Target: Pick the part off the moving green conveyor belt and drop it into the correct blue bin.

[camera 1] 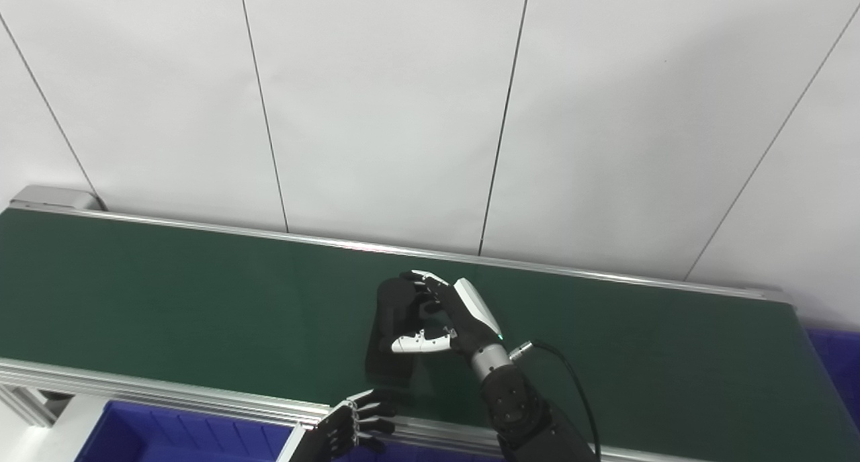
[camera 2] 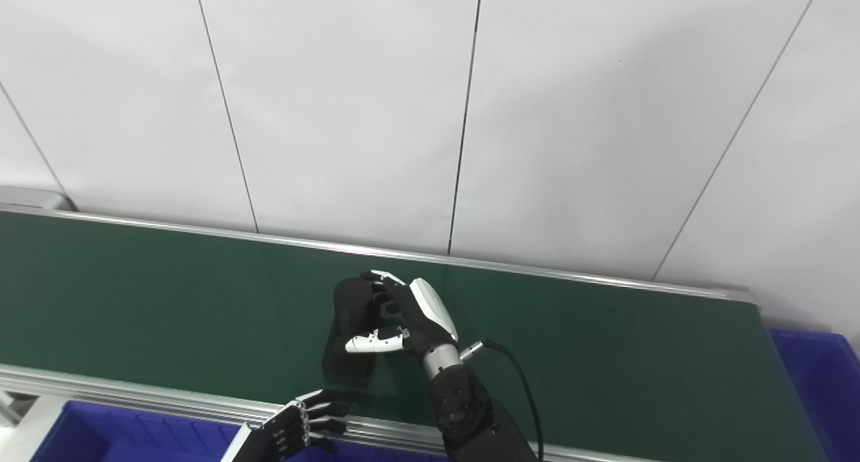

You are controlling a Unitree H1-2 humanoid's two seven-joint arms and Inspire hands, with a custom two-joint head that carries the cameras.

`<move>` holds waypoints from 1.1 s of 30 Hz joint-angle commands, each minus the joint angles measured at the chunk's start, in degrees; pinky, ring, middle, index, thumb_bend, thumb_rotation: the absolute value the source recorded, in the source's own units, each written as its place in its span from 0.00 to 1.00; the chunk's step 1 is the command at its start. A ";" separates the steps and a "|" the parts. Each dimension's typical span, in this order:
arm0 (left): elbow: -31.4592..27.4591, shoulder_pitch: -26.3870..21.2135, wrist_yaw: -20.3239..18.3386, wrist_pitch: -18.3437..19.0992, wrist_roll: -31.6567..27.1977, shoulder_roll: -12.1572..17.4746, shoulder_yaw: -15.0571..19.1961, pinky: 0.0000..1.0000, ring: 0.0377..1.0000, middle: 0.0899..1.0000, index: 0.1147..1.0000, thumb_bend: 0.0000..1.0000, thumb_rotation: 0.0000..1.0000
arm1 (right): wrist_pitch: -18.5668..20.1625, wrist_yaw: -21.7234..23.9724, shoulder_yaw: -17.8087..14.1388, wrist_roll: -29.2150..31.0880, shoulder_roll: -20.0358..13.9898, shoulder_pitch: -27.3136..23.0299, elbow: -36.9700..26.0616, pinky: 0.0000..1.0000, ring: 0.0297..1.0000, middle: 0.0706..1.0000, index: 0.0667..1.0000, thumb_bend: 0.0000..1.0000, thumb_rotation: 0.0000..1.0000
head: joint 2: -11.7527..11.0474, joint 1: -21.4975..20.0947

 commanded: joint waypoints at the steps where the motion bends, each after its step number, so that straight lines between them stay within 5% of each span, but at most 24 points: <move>1: -2.32 0.11 0.34 -0.51 -0.11 -0.36 -0.24 0.57 0.68 0.73 0.79 0.81 0.55 | -3.70 -2.51 0.01 -0.76 1.29 -2.52 -1.14 0.64 0.70 0.72 0.77 0.76 0.08 | 0.00 0.02; 11: -2.74 0.17 0.14 -0.59 -0.64 -0.12 -0.04 0.57 0.68 0.73 0.78 0.80 0.53 | -4.69 -7.44 -0.45 -1.80 1.34 -1.85 -1.21 0.54 0.60 0.64 0.67 0.77 0.00 | 0.61 -0.24; 13: -3.06 0.26 -0.07 -0.13 -0.96 0.01 -0.04 0.57 0.68 0.73 0.78 0.80 0.52 | -5.44 -8.38 -0.82 -1.40 1.57 -1.71 -1.23 0.50 0.49 0.61 0.63 0.58 0.00 | 0.77 -0.24; 17: -3.67 0.40 -0.11 0.15 -0.81 0.14 -0.04 0.57 0.67 0.73 0.78 0.79 0.52 | -9.02 -9.87 -2.25 0.33 2.11 -1.21 -1.06 0.37 0.45 0.49 0.52 0.50 0.00 | 1.02 -0.23; 33: -4.27 0.42 0.22 0.43 -0.27 0.07 0.07 0.55 0.65 0.72 0.76 0.79 0.54 | -10.55 -12.10 -3.22 -0.20 2.18 -0.81 -2.06 0.36 0.42 0.48 0.45 0.50 0.00 | 1.85 -0.38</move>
